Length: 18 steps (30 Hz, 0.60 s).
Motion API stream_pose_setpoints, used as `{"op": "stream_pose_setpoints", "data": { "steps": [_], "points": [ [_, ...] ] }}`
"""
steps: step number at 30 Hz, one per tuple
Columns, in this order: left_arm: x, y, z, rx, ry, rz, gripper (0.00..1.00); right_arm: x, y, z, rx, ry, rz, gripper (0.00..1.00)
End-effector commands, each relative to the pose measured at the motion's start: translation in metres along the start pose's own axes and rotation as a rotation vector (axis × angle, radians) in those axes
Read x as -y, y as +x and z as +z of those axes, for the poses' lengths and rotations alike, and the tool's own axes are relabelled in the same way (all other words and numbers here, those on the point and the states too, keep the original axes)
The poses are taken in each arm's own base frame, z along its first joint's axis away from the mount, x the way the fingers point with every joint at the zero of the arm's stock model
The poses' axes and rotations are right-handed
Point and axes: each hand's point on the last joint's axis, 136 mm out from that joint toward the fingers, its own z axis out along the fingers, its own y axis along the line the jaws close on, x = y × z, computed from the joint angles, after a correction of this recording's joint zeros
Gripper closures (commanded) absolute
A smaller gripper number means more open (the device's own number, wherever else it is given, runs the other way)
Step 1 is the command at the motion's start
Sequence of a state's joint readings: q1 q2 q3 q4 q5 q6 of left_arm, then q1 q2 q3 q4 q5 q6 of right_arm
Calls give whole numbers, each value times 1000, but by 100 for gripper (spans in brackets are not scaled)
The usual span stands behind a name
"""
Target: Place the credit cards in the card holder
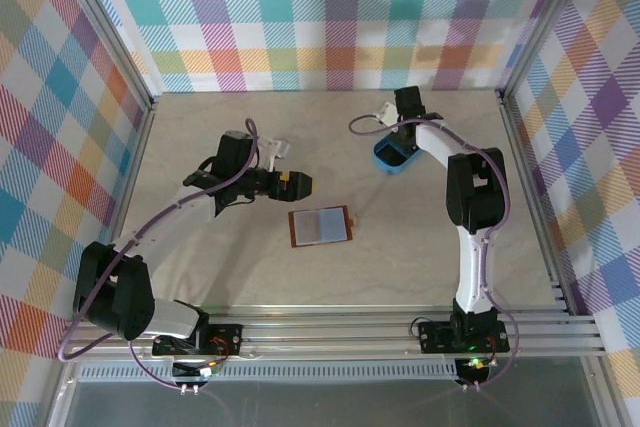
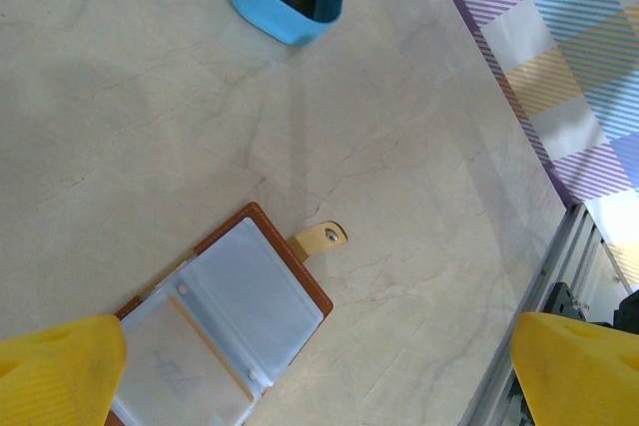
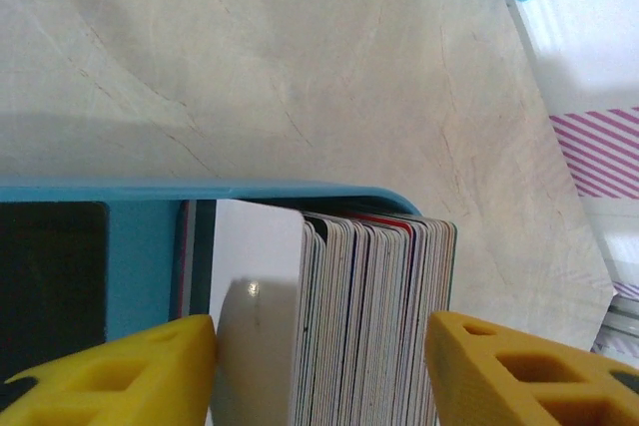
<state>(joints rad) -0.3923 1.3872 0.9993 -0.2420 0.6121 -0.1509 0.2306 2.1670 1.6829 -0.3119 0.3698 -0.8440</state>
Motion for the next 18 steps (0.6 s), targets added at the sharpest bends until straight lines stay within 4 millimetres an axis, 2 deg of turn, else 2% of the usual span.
{"op": "stream_pose_setpoints", "data": {
  "steps": [1,18],
  "points": [
    [7,-4,0,-8,14,27,1,21,-12,-21,57,46,40,48],
    [7,-4,1,-12,14,24,2,17,-12,-26,61,27,14,68]
  ]
}}
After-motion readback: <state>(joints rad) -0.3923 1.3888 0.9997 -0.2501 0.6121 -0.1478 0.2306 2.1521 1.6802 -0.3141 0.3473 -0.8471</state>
